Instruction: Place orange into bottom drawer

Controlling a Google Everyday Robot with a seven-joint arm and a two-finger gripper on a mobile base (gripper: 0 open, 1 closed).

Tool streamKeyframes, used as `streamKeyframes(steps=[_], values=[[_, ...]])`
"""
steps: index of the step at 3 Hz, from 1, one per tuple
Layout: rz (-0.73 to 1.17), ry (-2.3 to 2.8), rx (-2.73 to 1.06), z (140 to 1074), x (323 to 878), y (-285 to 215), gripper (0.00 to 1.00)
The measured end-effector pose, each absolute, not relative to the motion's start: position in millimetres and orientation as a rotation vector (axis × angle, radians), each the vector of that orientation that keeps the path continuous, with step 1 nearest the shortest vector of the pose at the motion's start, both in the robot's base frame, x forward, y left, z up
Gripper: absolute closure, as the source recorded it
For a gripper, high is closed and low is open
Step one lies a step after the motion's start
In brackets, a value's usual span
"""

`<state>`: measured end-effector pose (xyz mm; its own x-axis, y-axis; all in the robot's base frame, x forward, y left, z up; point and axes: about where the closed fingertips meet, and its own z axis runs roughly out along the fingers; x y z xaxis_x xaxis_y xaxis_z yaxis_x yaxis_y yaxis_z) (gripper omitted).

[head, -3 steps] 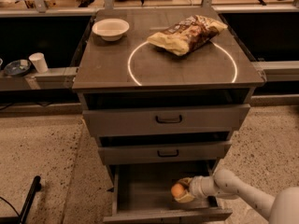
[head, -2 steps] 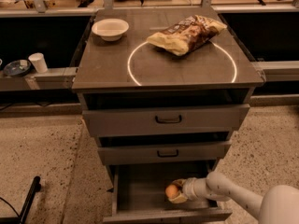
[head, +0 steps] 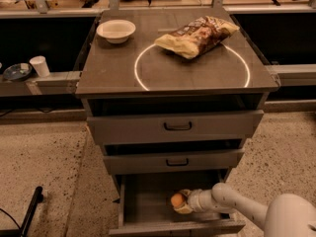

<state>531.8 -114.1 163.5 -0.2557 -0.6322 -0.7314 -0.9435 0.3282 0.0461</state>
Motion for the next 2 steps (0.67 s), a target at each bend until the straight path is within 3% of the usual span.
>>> streamKeyframes(steps=[1,2], values=[[0.656,1.984,-1.381,163.5,531.8,-114.1,0.00],[0.656,1.984,-1.381,163.5,531.8,-114.1,0.00]])
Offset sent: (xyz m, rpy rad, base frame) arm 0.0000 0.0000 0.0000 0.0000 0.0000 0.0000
